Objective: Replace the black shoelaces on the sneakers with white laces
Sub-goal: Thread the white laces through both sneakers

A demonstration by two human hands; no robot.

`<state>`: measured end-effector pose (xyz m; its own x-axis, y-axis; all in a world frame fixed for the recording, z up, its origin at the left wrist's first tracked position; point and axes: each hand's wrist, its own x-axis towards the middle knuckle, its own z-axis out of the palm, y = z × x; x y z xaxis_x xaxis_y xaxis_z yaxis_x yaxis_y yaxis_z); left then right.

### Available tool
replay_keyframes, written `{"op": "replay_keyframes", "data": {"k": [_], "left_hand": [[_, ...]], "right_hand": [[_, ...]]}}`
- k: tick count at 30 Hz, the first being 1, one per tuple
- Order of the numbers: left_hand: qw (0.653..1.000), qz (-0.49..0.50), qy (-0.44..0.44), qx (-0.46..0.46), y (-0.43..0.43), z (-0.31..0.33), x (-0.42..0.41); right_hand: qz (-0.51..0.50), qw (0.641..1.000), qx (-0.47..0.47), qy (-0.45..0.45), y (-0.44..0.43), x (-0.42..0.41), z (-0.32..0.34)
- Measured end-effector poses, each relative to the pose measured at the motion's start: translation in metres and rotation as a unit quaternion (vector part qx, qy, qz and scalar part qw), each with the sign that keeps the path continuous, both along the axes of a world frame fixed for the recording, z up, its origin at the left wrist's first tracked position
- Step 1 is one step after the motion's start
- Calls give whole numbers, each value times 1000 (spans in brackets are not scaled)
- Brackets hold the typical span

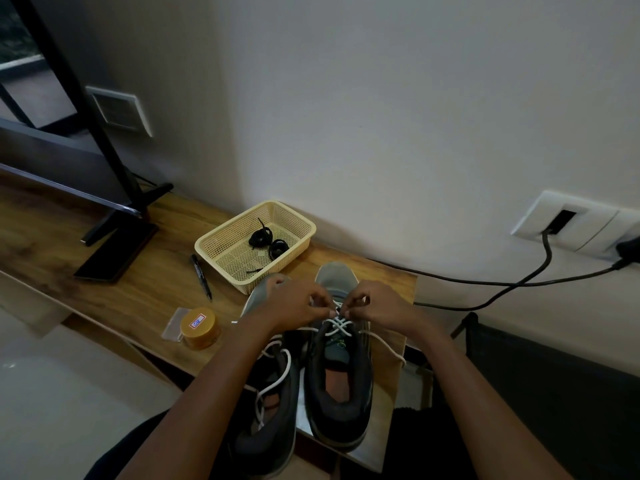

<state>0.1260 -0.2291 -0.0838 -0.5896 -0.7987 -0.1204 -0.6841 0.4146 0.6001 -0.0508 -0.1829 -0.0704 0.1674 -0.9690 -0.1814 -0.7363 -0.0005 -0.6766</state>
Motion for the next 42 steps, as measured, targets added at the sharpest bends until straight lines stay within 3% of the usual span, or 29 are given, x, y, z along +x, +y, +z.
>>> {"op": "replay_keyframes", "data": {"k": [6, 14, 17, 21, 29, 35, 40, 42], "left_hand": [[999, -15, -25, -20, -1, -4, -5], [997, 26, -13, -74, 5, 5, -1], [997, 37, 9, -62, 3, 6, 2], [997, 3, 77, 2, -2, 5, 8], [997, -23, 75, 24, 0, 2, 2], [997, -16, 65, 46, 3, 0, -1], [995, 77, 37, -60, 19, 4, 9], [990, 76, -12, -115, 35, 8, 10]], "right_hand": [[25, 998, 4, 49, -1, 5, -3], [-33, 999, -14, 2, 0, -3, -8], [-78, 995, -32, -54, 1, -5, -7], [-63, 995, -23, -77, 6, -2, 1], [6, 999, -31, 25, 1, 3, 0], [-17, 1000, -7, -19, 4, 1, -3], [-109, 990, -87, -29, 22, 2, 0], [-109, 990, -78, 44, 34, 5, 5]]}}
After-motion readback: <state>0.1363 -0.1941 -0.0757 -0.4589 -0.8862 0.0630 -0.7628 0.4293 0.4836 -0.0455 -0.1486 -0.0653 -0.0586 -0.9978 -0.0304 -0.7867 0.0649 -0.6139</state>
